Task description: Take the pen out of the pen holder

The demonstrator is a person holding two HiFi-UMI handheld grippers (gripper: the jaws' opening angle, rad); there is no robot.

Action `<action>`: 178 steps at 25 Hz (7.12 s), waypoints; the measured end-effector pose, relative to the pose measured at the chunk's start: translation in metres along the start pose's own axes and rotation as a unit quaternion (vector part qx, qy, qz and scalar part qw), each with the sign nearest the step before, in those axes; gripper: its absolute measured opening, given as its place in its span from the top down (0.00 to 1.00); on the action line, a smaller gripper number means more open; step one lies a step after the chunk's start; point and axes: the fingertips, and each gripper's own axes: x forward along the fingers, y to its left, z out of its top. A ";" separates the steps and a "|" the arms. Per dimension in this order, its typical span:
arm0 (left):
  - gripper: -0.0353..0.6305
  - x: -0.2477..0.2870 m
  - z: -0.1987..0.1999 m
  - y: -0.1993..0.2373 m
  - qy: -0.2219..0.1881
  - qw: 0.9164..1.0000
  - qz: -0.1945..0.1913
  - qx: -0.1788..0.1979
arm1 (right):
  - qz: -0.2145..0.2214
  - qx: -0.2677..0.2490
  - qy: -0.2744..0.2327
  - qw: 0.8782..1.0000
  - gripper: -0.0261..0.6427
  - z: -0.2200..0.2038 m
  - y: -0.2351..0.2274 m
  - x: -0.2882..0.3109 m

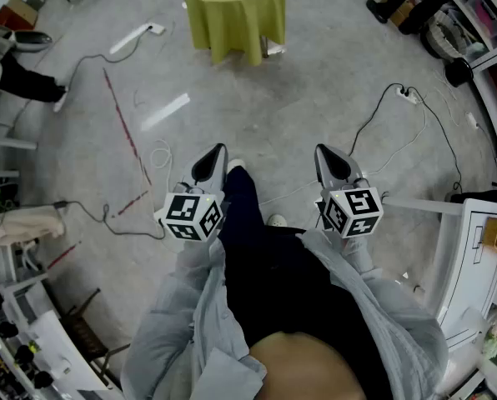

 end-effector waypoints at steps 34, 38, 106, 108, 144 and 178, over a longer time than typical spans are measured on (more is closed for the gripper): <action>0.92 0.020 0.002 -0.042 -0.004 1.000 -0.028 -0.010 | 0.004 0.025 -0.049 0.998 0.47 0.022 -0.032 -0.010; 0.92 0.048 0.014 -0.029 -0.004 0.999 -0.038 -0.006 | 0.003 0.022 -0.046 0.999 0.47 0.034 -0.041 0.014; 0.92 0.403 0.199 0.209 -0.007 1.000 0.001 -0.024 | 0.046 0.009 -0.019 0.999 0.47 0.248 -0.210 0.422; 0.92 0.417 0.210 0.216 -0.011 1.000 0.010 -0.025 | 0.050 0.007 -0.018 0.999 0.47 0.260 -0.221 0.437; 0.92 0.540 0.223 0.265 0.045 0.998 0.018 -0.046 | 0.065 0.126 0.035 0.989 0.50 0.254 -0.290 0.564; 0.92 0.691 0.232 0.371 0.119 0.990 -0.074 -0.033 | -0.023 0.310 0.062 0.948 0.71 0.219 -0.351 0.742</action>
